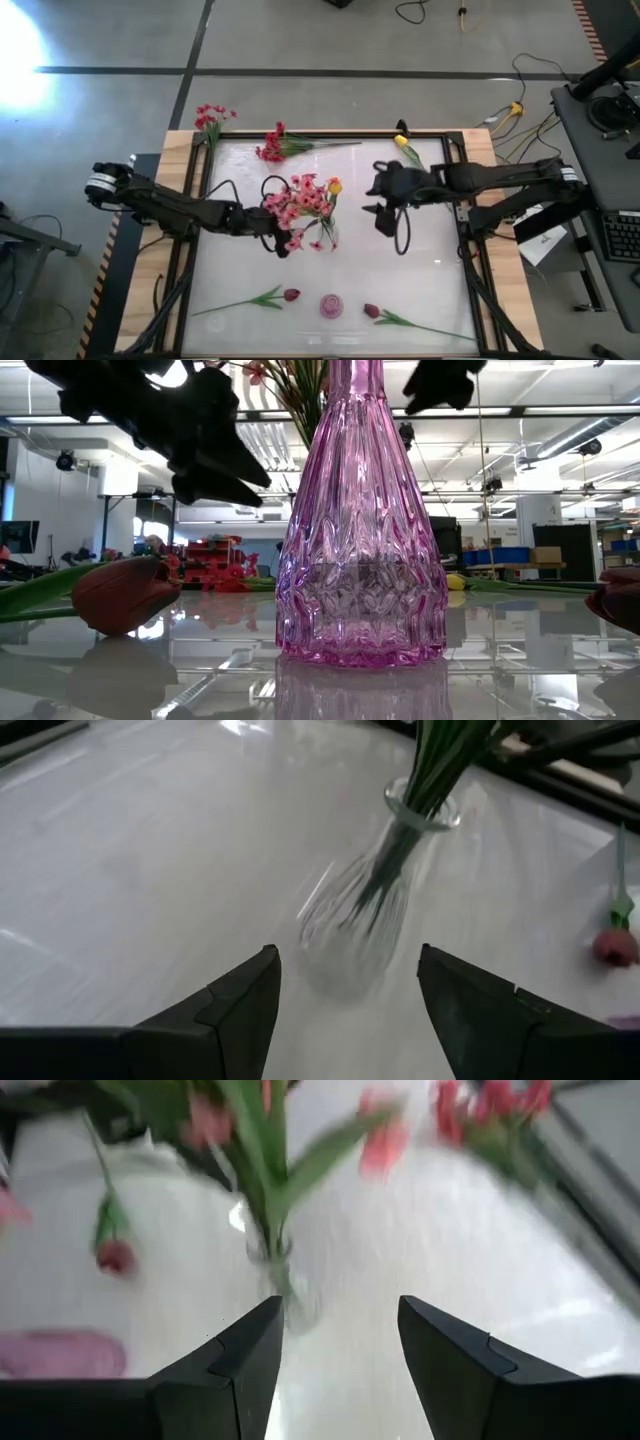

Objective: Sort flowers into vase by color
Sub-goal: Adjust the transparent vase

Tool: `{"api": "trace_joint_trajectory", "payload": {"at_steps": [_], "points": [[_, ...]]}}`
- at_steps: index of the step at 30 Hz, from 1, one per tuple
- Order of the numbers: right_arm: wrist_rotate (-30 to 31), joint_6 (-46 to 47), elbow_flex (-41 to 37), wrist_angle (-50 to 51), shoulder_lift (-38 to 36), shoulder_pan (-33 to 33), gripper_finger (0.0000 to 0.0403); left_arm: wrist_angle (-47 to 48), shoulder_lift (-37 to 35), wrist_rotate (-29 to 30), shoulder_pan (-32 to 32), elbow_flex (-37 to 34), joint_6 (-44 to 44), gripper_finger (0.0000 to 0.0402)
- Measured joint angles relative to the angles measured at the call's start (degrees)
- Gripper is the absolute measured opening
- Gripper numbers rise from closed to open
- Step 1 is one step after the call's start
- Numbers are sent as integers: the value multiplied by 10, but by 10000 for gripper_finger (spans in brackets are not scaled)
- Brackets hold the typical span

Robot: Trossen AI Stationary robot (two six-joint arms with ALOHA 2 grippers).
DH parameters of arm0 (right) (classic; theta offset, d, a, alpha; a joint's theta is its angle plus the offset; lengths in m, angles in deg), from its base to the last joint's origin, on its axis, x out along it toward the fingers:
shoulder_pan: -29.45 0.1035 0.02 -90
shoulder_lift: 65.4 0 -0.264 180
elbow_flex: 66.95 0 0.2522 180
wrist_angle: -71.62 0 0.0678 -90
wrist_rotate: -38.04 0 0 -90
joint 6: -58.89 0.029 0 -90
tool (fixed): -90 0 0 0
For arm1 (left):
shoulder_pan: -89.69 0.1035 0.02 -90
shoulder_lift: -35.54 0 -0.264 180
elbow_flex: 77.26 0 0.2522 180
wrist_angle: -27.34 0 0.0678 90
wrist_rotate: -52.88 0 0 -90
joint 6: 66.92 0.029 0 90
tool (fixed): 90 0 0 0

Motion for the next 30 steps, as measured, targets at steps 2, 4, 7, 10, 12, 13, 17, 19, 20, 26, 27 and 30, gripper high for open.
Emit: {"api": "trace_joint_trajectory", "payload": {"at_steps": [2,4,7,10,12,13,17,19,20,26,27,30], "points": [[6,5,-22,-17,8,17,192,-31,22,0,0,0,0,223],[23,14,-48,-48,22,38,192,-52,40,0,0,0,0,223],[38,32,-91,-119,51,64,192,-64,62,0,0,0,-4,223],[50,65,-122,-195,89,79,192,-61,74,-3,0,0,-4,223],[53,91,-135,-232,121,81,192,-53,74,-4,0,0,-4,223],[53,102,-140,-247,137,81,192,-51,73,-4,0,0,-4,223],[53,132,-144,-290,196,81,200,-16,54,-4,0,0,-5,222],[53,135,-138,-301,222,81,213,17,41,-4,0,0,-8,218],[53,135,-134,-312,233,81,221,31,34,-4,0,0,-8,215],[70,131,-114,-337,290,81,277,90,-7,-4,0,0,-9,195],[78,131,-112,-337,297,81,285,99,-14,-4,0,0,-10,192],[111,142,-108,-336,308,80,302,120,-29,-4,-1,0,-21,185]]}}
